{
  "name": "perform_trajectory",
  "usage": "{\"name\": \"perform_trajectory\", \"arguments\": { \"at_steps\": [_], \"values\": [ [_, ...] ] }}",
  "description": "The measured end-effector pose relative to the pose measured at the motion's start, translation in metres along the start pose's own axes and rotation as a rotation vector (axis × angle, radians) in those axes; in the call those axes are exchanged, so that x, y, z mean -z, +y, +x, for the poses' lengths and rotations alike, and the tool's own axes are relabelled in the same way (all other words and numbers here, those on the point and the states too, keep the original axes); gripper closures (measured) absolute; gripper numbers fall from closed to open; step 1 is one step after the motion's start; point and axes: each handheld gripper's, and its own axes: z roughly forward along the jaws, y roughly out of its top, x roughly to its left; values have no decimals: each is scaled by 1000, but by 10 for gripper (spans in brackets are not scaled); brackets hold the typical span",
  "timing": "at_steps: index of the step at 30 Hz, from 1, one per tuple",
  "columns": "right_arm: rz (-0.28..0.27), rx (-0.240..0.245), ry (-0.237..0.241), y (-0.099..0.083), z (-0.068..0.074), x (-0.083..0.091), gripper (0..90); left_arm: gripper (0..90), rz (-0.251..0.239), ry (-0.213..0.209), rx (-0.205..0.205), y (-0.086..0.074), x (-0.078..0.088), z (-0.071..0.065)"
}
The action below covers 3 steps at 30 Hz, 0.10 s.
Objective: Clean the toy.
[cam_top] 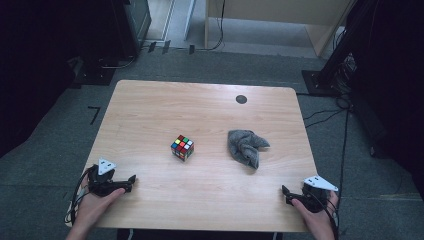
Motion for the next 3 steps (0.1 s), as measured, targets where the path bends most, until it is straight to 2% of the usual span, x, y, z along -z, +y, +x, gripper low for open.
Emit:
{"name": "perform_trajectory", "arguments": {
  "at_steps": [3],
  "values": [
    [1,-1,-3,0,0,0,96,4,0,0,0,0,0,0]
  ]
}}
